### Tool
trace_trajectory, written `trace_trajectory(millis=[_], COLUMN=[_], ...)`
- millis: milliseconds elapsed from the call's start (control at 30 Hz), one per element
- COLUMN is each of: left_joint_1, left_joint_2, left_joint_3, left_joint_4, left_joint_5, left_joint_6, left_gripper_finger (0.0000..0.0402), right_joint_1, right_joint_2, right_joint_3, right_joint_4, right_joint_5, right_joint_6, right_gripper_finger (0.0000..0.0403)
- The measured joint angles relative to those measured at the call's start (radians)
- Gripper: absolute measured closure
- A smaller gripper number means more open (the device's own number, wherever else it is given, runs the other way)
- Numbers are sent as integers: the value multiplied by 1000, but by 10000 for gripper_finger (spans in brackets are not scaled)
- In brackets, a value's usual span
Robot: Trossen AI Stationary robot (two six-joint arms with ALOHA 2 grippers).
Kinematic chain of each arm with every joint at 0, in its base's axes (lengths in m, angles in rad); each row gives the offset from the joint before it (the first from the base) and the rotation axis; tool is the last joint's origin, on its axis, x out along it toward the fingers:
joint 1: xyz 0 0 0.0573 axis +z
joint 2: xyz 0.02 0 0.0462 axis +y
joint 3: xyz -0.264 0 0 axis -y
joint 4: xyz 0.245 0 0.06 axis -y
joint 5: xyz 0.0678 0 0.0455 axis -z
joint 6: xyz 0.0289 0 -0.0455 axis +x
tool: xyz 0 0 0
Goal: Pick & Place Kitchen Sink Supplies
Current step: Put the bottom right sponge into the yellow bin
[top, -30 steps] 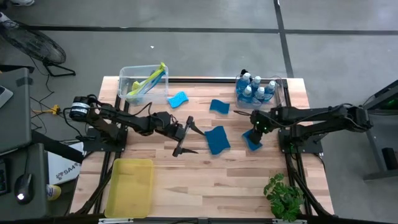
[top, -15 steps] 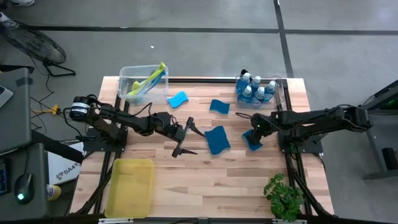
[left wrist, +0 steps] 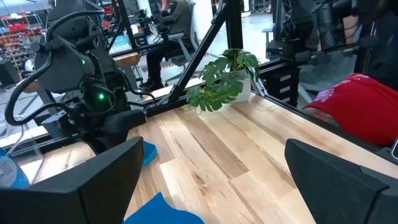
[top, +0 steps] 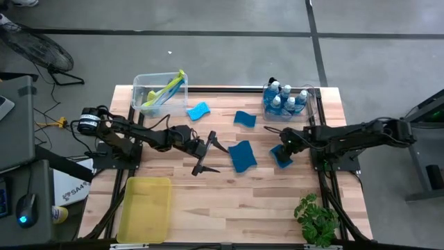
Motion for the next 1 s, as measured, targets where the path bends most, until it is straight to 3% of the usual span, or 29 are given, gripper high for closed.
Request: trace_trajectory(millis=[367, 1000], left_joint_1=[0, 0], left_joint_2=[0, 0], left_joint_3=[0, 0], left_joint_4=[-7, -59], left_joint_5=[-31, -32], left_joint_6=[-49, -80], left_gripper_finger=[17, 17], right_joint_1=[0, 74], right_joint_2=[2, -1], right_joint_3=[-1, 75], right_joint_4=[77, 174], right_joint_5=[34, 156], right_joint_6=[-73, -224], right_gripper_finger=[390, 400])
